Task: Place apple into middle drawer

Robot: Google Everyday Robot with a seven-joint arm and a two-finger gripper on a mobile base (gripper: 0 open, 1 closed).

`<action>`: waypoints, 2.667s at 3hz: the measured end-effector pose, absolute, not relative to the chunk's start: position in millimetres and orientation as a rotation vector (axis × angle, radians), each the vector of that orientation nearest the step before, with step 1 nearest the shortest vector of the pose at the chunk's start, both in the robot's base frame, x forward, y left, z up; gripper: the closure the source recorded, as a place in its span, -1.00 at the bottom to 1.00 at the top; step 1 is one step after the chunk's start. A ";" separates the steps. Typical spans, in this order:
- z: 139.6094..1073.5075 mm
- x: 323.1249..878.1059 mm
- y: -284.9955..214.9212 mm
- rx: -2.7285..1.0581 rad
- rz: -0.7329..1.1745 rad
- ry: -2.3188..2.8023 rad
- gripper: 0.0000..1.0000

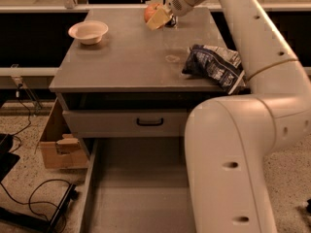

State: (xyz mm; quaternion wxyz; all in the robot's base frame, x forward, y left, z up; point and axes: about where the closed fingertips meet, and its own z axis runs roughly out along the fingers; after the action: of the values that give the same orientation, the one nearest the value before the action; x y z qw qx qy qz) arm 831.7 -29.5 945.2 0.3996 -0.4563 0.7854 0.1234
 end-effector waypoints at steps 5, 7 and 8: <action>1049.5 522.3 -97.0 -0.833 0.378 2.088 1.00; 819.0 539.1 -104.8 -0.961 0.451 2.425 1.00; 819.0 539.1 -104.8 -0.961 0.451 2.425 1.00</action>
Offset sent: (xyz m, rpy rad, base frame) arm -0.3271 -0.0526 -0.0006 -0.0078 0.1376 -0.3199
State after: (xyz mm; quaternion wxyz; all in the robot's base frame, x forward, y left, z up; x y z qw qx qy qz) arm 539.1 -104.8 819.0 0.2447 -0.3521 0.8882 0.1651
